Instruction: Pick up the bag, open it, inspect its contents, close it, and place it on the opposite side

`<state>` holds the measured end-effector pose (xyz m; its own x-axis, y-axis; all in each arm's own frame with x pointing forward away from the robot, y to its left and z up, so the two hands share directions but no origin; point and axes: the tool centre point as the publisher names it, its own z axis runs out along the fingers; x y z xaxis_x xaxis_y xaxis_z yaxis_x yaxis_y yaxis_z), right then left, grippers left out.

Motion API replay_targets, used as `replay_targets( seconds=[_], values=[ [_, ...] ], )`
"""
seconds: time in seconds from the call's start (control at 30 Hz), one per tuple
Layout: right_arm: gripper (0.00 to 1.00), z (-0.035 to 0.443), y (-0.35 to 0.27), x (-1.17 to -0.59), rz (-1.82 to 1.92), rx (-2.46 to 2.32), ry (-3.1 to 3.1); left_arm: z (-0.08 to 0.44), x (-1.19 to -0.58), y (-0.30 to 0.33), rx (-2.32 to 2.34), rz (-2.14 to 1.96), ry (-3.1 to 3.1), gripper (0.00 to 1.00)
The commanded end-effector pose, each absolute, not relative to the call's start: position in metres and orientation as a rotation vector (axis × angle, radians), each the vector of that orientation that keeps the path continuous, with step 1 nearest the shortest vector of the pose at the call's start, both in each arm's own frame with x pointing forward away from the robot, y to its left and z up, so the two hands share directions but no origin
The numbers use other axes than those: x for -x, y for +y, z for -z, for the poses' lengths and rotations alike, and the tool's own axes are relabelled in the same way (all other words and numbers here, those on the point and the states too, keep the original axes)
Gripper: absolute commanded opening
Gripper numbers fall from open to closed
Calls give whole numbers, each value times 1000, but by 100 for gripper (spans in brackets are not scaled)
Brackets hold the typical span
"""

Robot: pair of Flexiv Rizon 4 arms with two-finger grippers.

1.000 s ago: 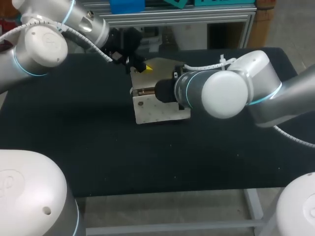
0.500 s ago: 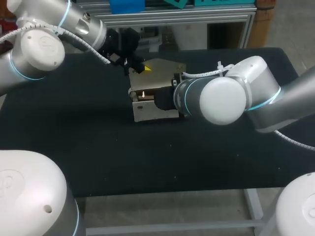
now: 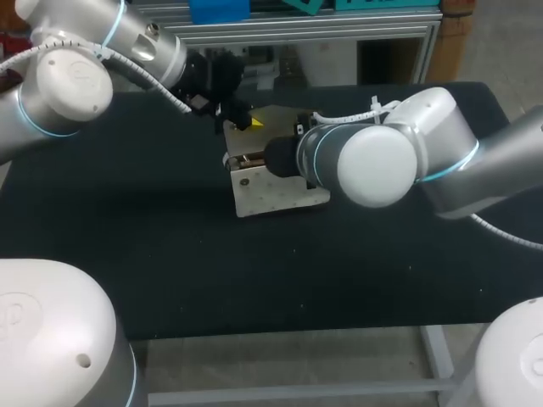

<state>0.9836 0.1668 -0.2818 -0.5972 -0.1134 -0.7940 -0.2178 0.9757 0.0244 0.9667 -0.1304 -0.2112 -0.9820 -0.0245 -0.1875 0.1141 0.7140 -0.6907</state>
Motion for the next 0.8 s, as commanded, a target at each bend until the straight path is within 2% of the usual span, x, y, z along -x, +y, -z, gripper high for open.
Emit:
replay_targets(
  seconds=[0.03,0.33,0.67,0.73,0.77,0.8],
  values=[
    [0,294,171,-984,-152,239,2207,208,-967,-131,-61,1121,2730,0],
    [0,309,168,-969,-127,243,2267,206,-973,-124,-12,1143,2712,0],
    [0,327,169,-991,-114,270,2424,202,-958,-127,-101,1142,2692,0],
    [34,330,170,-996,-115,276,2445,202,-956,-127,-112,1141,2687,0],
    [44,331,170,-996,-115,277,2451,202,-956,-127,-114,1140,2687,0],
    [49,332,170,-997,-117,282,2455,202,-956,-127,-121,1140,2686,0]
  ],
)
